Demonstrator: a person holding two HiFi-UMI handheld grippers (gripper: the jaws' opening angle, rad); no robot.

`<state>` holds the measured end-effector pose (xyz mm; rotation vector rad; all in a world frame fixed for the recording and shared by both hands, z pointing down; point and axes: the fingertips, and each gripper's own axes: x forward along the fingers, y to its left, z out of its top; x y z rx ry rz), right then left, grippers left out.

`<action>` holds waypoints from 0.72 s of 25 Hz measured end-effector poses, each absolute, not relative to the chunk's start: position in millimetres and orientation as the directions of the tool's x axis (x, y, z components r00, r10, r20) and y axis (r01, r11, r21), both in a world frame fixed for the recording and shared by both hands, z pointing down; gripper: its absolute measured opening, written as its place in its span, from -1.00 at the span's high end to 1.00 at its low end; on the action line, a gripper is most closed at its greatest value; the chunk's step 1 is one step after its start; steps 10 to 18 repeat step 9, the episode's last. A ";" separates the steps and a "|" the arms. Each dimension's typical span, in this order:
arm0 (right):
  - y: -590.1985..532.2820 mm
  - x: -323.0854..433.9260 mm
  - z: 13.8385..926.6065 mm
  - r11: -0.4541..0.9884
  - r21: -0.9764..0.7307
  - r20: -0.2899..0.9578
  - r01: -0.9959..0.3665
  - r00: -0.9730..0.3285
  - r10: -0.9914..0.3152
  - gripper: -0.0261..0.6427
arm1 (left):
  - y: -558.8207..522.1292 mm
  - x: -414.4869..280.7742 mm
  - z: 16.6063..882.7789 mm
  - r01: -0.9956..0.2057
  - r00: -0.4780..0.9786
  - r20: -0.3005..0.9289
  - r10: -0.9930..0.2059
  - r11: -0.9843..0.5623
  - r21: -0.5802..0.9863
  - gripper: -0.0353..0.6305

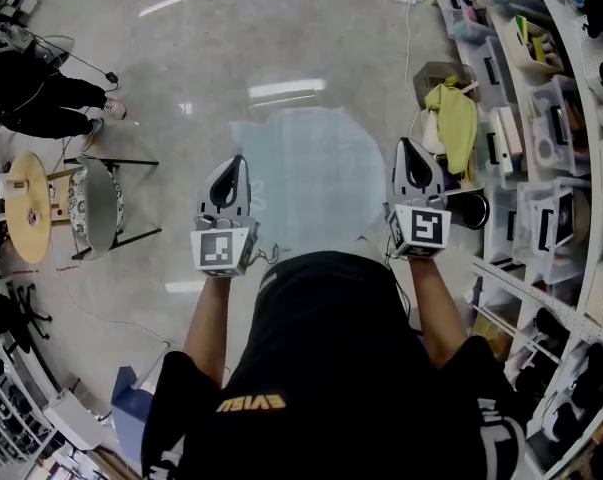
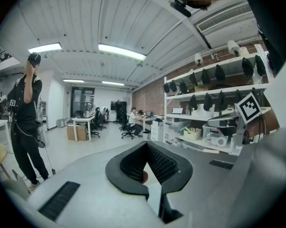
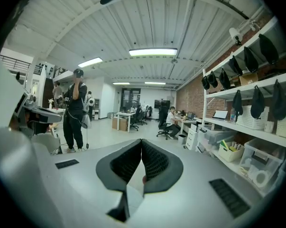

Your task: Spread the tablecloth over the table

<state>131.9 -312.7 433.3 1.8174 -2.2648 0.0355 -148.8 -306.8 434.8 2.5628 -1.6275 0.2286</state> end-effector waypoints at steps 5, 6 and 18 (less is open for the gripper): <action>-299.8 135.8 462.3 0.271 0.148 0.311 -0.951 -0.216 -0.926 0.90 | -296.1 -152.4 459.8 -0.900 0.431 0.228 -0.873 -0.435 0.037 0.84; -297.4 133.4 467.3 0.275 0.149 0.327 -0.950 -0.215 -0.920 0.90 | -293.9 -157.3 464.5 -0.900 0.431 0.234 -0.872 -0.434 0.041 0.84; -289.0 124.0 479.0 0.284 0.155 0.362 -0.946 -0.213 -0.907 0.90 | -285.9 -174.4 474.4 -0.905 0.422 0.232 -0.877 -0.424 0.042 0.84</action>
